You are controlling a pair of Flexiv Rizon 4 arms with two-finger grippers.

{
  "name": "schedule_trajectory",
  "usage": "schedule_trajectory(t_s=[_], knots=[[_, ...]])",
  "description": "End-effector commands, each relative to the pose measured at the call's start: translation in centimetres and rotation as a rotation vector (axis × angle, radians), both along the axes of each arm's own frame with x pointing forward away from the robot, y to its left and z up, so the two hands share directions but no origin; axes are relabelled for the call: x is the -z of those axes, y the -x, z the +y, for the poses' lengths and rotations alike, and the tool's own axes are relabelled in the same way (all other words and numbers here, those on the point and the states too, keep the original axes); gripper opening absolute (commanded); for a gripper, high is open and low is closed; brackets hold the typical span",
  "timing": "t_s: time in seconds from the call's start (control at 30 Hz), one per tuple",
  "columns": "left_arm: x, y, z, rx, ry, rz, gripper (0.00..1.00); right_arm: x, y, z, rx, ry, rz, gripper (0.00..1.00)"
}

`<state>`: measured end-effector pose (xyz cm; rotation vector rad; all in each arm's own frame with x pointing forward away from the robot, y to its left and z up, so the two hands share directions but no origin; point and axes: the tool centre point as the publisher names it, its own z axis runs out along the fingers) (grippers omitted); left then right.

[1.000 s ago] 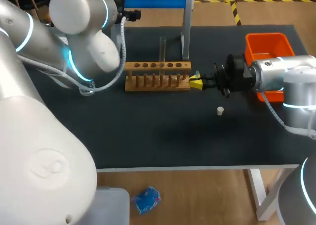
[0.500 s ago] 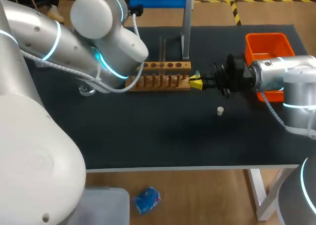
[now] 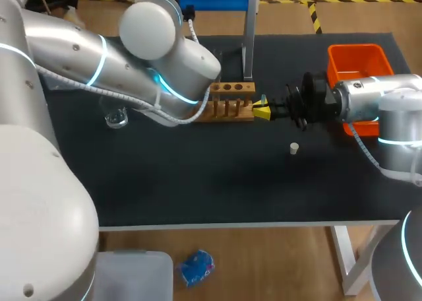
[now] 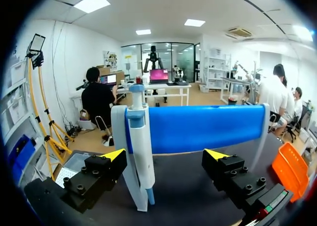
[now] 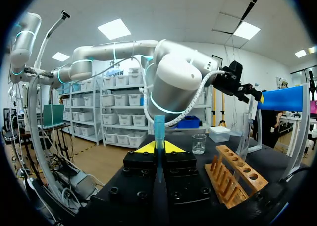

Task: Invert the test tube, pick up the pipette, mount the tip to pipette, aspirate from beaker and dispense into the tube, eject the tip, return the pipette, and cap with the stopper.

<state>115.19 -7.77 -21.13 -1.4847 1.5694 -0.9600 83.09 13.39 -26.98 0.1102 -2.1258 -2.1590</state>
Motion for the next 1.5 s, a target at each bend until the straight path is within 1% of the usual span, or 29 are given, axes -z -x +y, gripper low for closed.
schedule_trajectory(t_s=[0.03, 0.73, 1.5], knots=[[0.4, -0.8, -0.1, -0.031, -0.014, -0.006, 1.0, 0.0, 0.1, 0.0, 0.003, 0.0, -0.001, 0.0], [-0.2, -2.6, 1.4, -0.074, -0.003, -0.035, 1.0, 0.0, 0.1, 0.0, 0.003, 0.0, -0.001, 0.0], [0.0, -3.9, 1.8, -0.09, -0.004, -0.048, 1.0, 0.0, 0.1, 0.0, 0.003, 0.0, -0.001, 0.0]])
